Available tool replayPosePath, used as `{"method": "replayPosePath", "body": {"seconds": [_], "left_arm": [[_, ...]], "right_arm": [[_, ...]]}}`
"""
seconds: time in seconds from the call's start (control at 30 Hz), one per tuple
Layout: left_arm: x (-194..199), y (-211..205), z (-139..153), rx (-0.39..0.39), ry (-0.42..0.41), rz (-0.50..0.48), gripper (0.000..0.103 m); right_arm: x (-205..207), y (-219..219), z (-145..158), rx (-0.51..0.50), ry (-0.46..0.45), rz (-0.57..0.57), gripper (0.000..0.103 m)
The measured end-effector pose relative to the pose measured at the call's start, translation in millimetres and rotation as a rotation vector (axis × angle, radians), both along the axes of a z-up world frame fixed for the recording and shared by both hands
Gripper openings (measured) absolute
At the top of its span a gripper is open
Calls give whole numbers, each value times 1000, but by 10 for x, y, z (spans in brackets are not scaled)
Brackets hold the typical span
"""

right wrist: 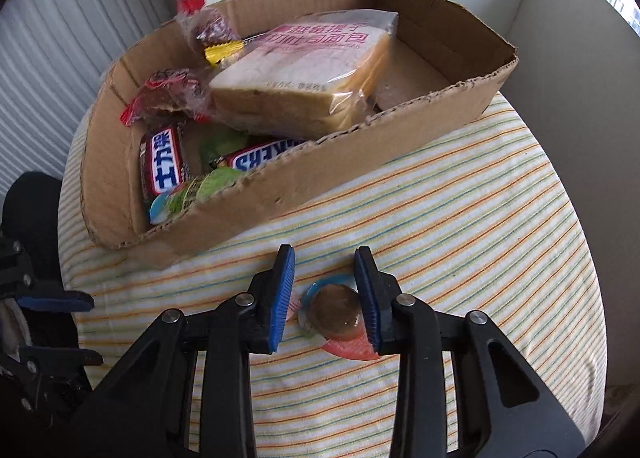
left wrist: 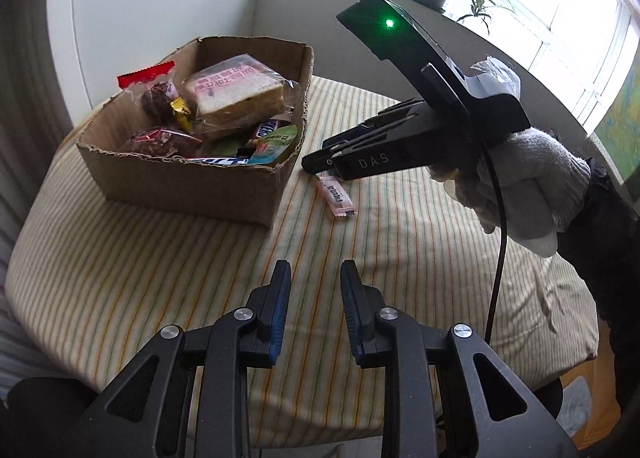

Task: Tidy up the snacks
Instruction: 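Move the left tool to the pink candy while right tool approaches the chocolate egg, then grasp the pink wrapped candy with left tool while right tool grasps the chocolate egg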

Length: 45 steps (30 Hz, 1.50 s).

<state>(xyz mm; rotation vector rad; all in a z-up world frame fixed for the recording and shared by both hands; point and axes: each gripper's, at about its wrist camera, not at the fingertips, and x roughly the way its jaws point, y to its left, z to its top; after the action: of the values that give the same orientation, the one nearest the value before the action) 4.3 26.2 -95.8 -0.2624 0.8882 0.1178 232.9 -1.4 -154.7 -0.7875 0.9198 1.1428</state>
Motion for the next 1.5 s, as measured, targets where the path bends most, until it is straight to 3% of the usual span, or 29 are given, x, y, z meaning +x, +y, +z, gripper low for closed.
{"method": "replayPosePath", "body": {"seconds": [0.1,0.27,0.67,0.8,1.03,1.23,1.27,1.4,1.5], "left_arm": [[9,-11,6,-21,-3,-9,24],[78,-108,-46,-9,4,-53,24],[451,-228,-109,107,6,-173,24],[627,-245,-152,142,21,-208,41],[848,-203,-318,167,81,-209,41],[823,-224,-365,133,82,-220,41],[815,-239,-366,133,82,-226,41],[753,-283,-374,126,79,-225,39],[775,-278,-388,130,80,-213,32]], "right_arm": [[-185,-92,-18,-35,-42,38,32],[-235,-406,-36,-40,-12,-8,32],[-304,-971,-67,5,12,-144,32],[-112,-1080,2,11,15,-163,32],[-51,-1242,28,44,46,-186,32],[128,-1434,71,91,87,-214,32],[145,-1474,85,100,88,-221,32],[151,-1660,141,132,89,-226,52],[146,-1746,146,124,82,-236,52]]}}
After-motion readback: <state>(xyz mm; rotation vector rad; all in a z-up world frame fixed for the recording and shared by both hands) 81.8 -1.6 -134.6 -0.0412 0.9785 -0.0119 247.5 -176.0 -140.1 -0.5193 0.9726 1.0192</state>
